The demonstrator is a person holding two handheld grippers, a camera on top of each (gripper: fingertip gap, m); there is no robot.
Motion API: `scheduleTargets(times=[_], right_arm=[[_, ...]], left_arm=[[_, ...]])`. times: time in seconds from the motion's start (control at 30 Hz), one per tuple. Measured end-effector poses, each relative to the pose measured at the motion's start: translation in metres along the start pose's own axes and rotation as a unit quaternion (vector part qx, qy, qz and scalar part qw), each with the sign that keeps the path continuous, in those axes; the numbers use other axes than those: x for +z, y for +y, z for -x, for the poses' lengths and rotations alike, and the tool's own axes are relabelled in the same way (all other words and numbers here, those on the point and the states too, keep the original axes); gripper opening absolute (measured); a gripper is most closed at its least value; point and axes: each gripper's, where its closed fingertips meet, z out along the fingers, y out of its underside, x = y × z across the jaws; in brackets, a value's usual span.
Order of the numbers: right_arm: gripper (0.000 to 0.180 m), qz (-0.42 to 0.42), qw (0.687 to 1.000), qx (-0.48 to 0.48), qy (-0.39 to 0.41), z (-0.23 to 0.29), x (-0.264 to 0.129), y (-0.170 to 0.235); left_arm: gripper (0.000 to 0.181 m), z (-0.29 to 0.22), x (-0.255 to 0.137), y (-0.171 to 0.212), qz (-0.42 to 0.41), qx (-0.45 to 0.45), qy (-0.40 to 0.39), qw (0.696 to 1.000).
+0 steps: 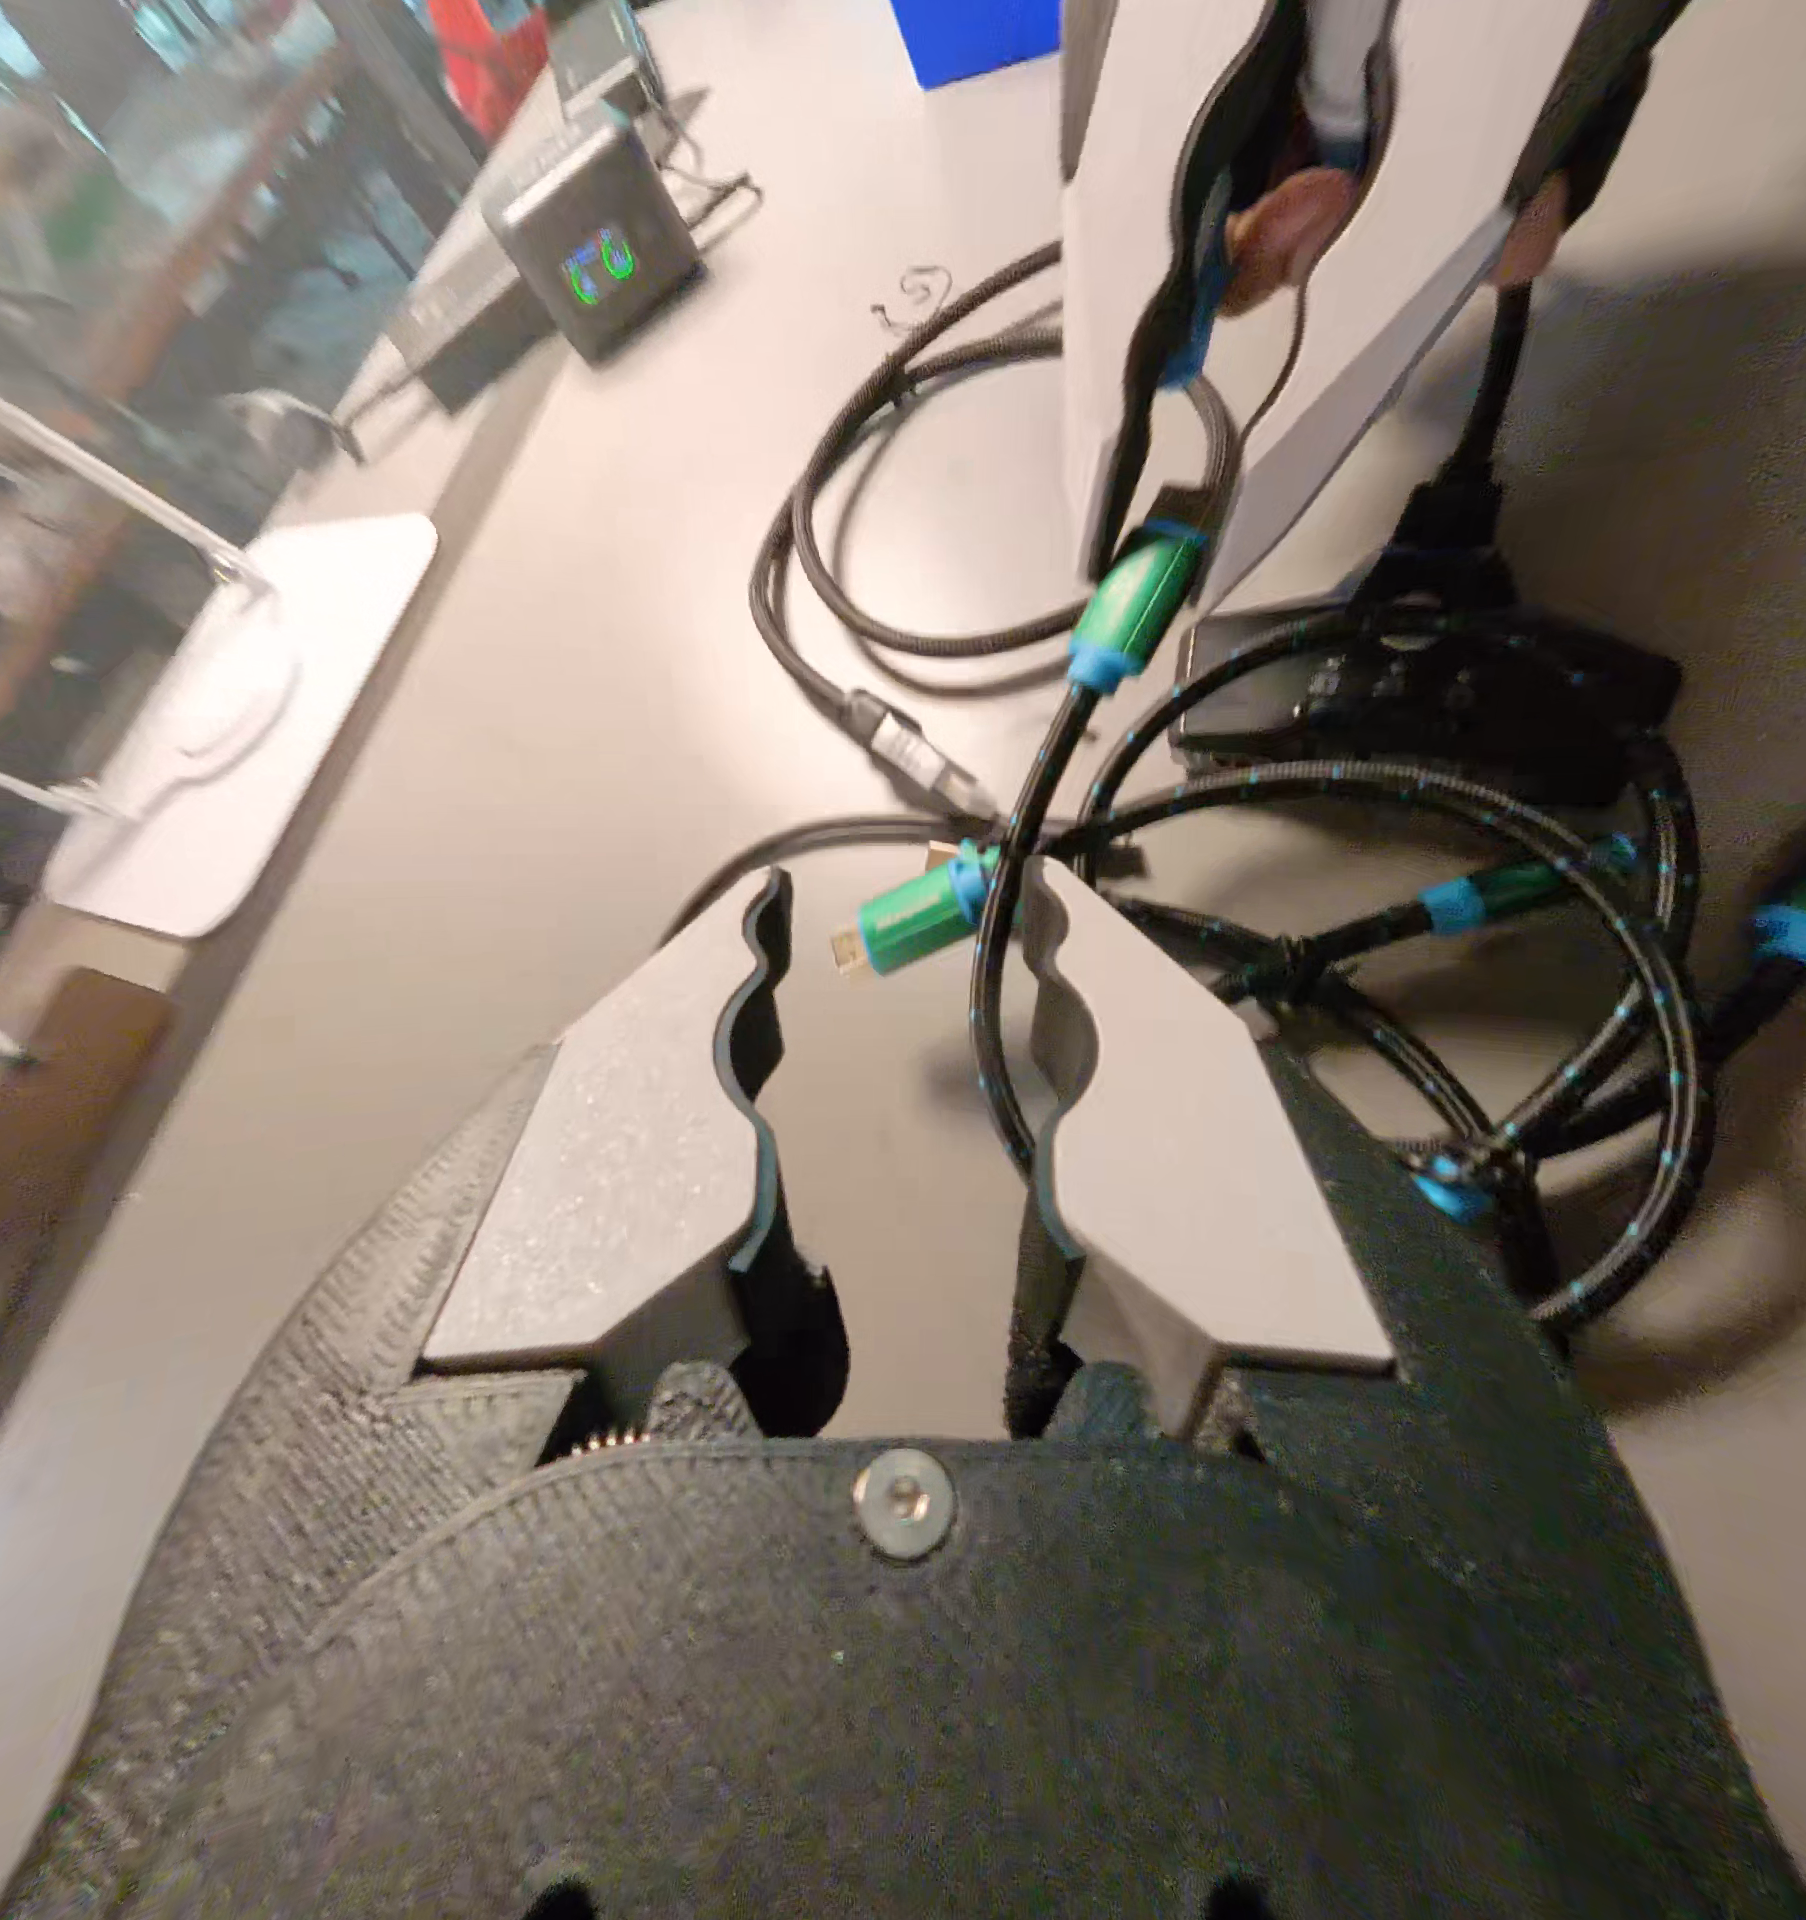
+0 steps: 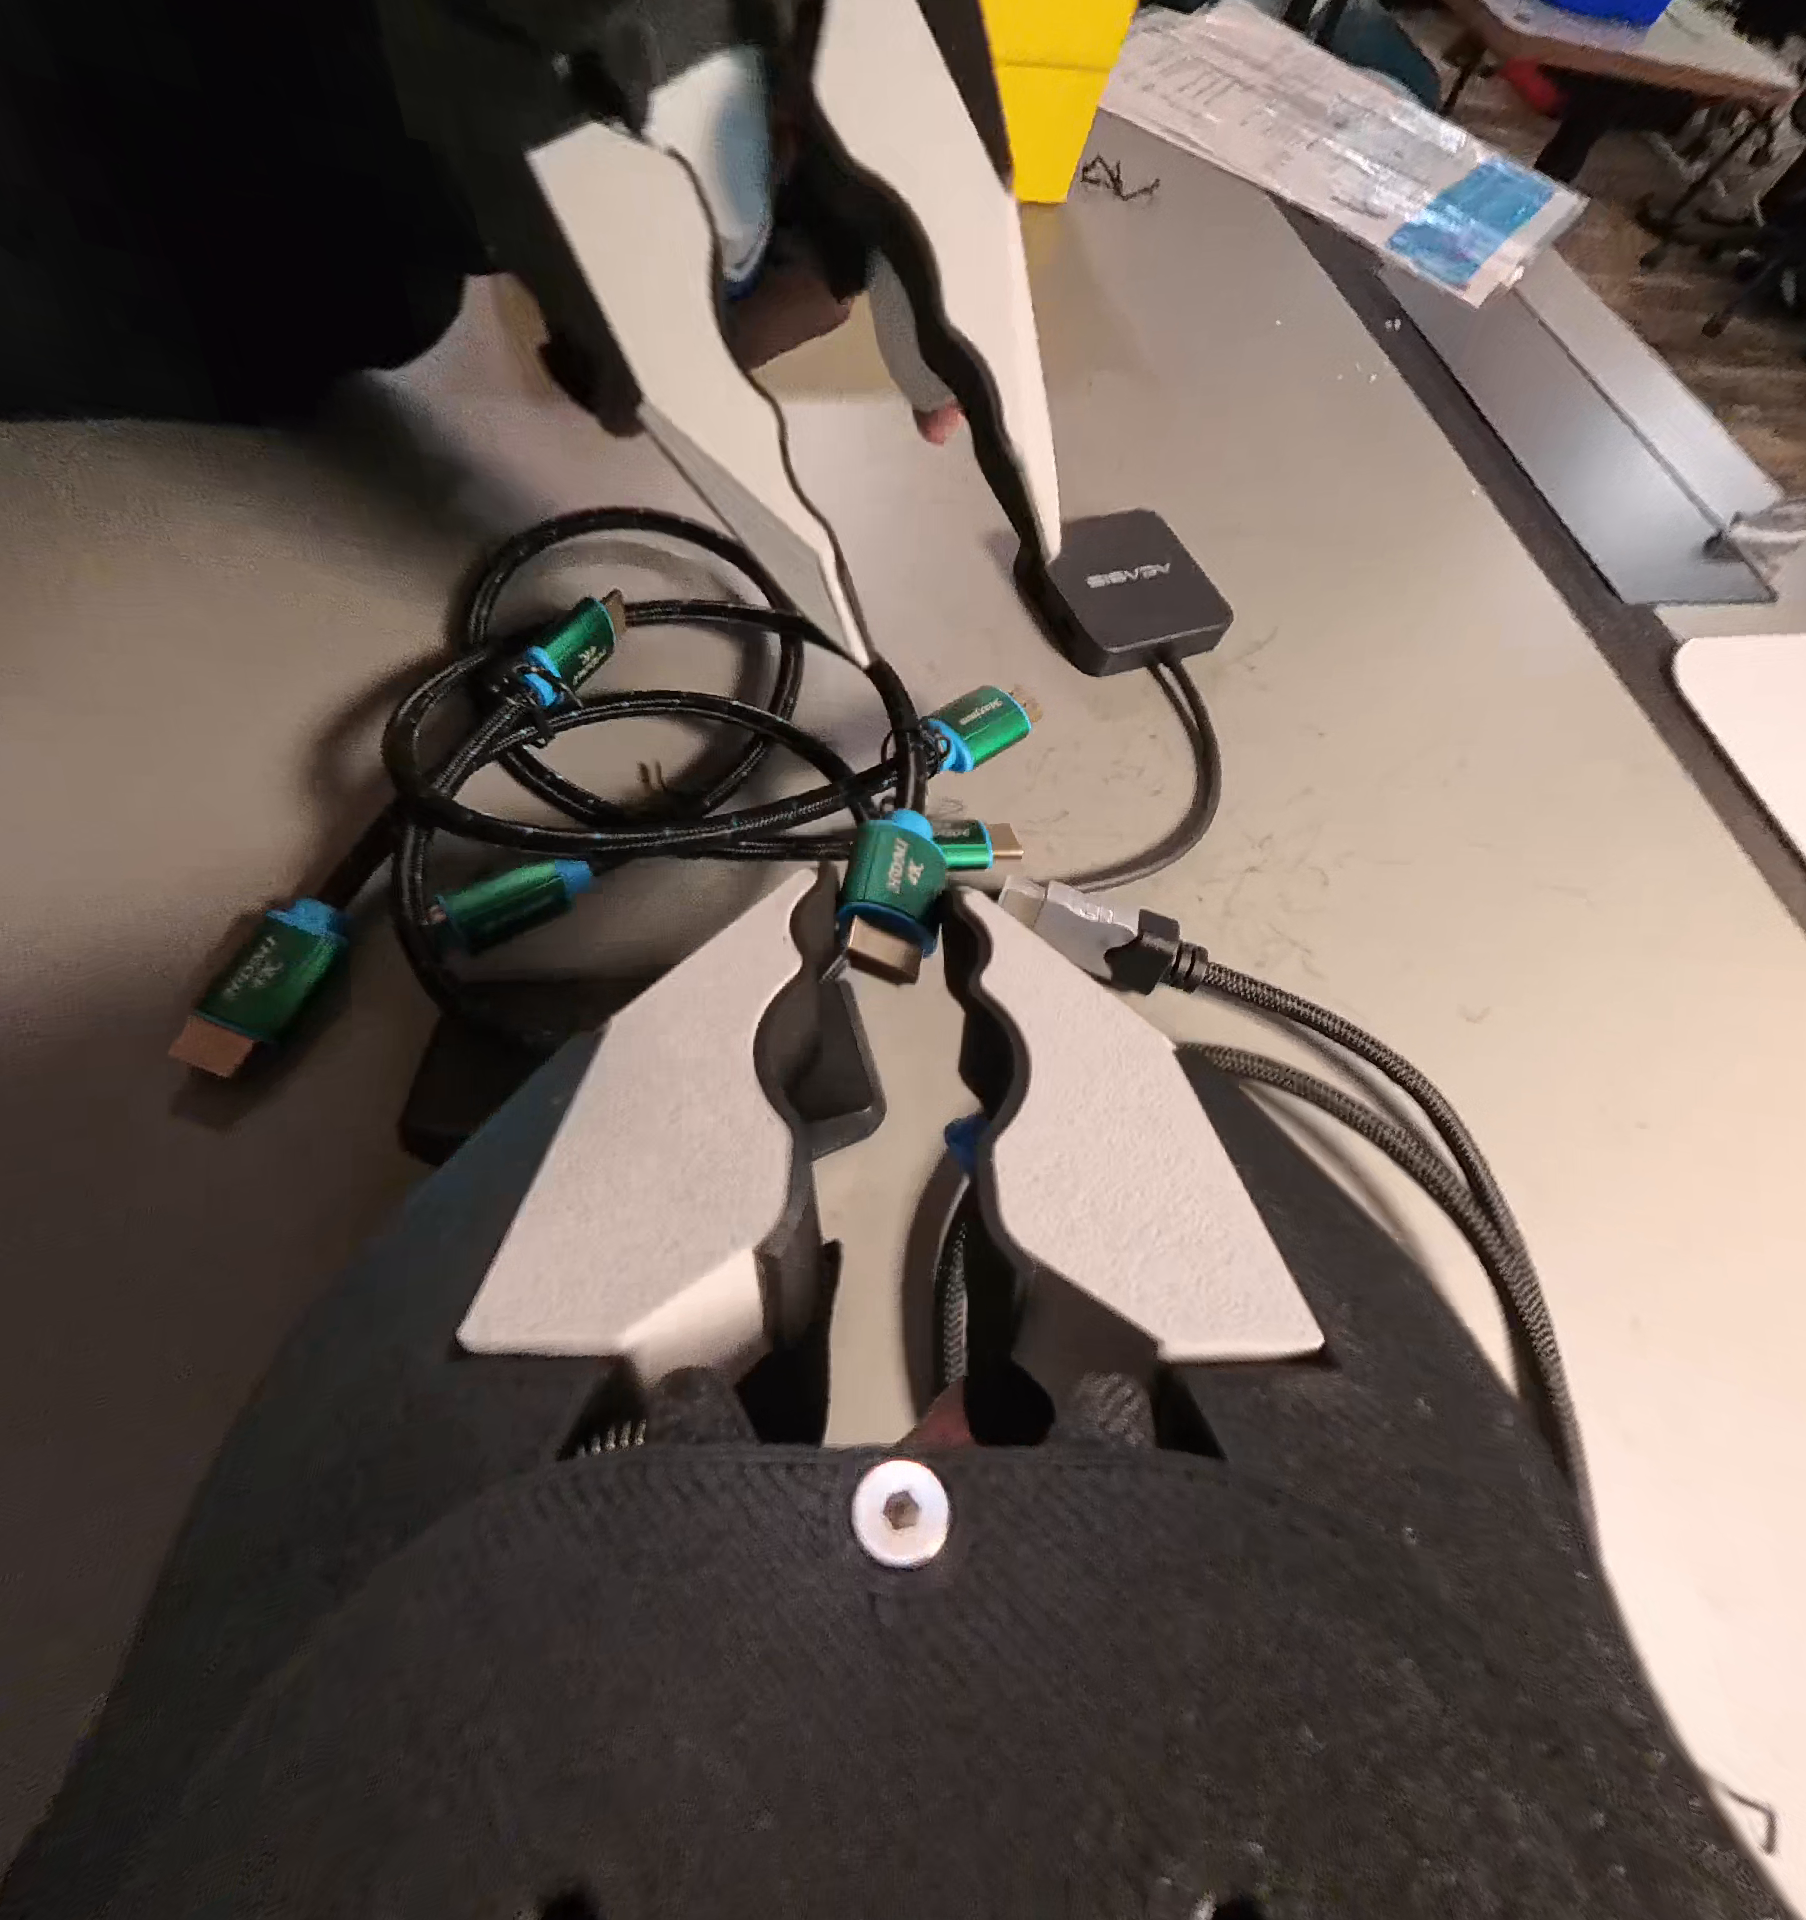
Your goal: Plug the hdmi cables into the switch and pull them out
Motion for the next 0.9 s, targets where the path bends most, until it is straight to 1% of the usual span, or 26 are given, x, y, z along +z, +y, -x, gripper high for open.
scheduleTargets(times=[0.07, 0.1, 0.13, 0.17, 0.23, 0.3, 0.4, 0.47, 0.57, 0.6, 0.7, 0.77, 0.83, 0.9], right_arm=[[0.021, -0.018, 0.999, -0.028, 0.005, 0.001, -0.001, -0.006], [0.022, -0.031, 0.999, -0.043, 0.008, 0.002, -0.003, -0.011], [0.021, -0.043, 0.997, -0.06, 0.011, 0.003, -0.005, -0.015], [0.021, -0.055, 0.995, -0.076, 0.015, 0.004, -0.006, -0.019], [0.021, -0.072, 0.992, -0.1, 0.024, 0.005, -0.009, -0.024], [0.02, -0.086, 0.989, -0.119, 0.034, 0.005, -0.011, -0.029], [0.018, -0.1, 0.983, -0.145, 0.044, 0.006, -0.012, -0.033], [0.014, -0.109, 0.98, -0.159, 0.051, 0.007, -0.012, -0.035], [0.007, -0.108, 0.978, -0.171, 0.059, 0.006, -0.012, -0.034], [0.003, -0.104, 0.978, -0.171, 0.06, 0.005, -0.012, -0.033], [0.004, -0.075, 0.983, -0.163, 0.043, 0.006, -0.01, -0.022], [0.012, -0.063, 0.987, -0.147, 0.023, 0.008, -0.01, -0.016], [0.03, -0.048, 0.992, -0.116, -0.006, 0.011, -0.011, -0.011], [0.036, -0.033, 0.996, -0.08, -0.025, 0.011, -0.011, -0.005]], left_arm=[[0.05, 0.003, -0.002, 0.012, 0.005, -0.03, 0.018, 0.999], [0.051, 0.005, -0.002, 0.017, 0.006, -0.061, 0.028, 0.998], [0.052, 0.008, -0.002, 0.02, 0.003, -0.115, 0.041, 0.992], [0.055, 0.008, -0.003, 0.02, -0.003, -0.18, 0.069, 0.981], [0.057, 0.004, -0.007, 0.016, -0.024, -0.299, 0.138, 0.944], [0.058, 0.004, -0.01, 0.008, -0.054, -0.384, 0.184, 0.903], [0.057, 0.001, -0.009, 0.0, -0.08, -0.445, 0.232, 0.861], [0.057, -0.003, -0.003, 0.001, -0.073, -0.471, 0.244, 0.845], [0.051, -0.014, 0.012, 0.012, -0.031, -0.483, 0.24, 0.842], [0.045, -0.016, 0.014, 0.013, -0.027, -0.483, 0.241, 0.842], [0.043, -0.016, 0.016, 0.015, -0.015, -0.472, 0.227, 0.851], [0.042, -0.02, 0.018, 0.017, -0.001, -0.454, 0.222, 0.863], [0.039, -0.024, 0.02, 0.02, 0.015, -0.434, 0.213, 0.875], [0.035, -0.026, 0.023, 0.023, 0.031, -0.418, 0.2, 0.886]])
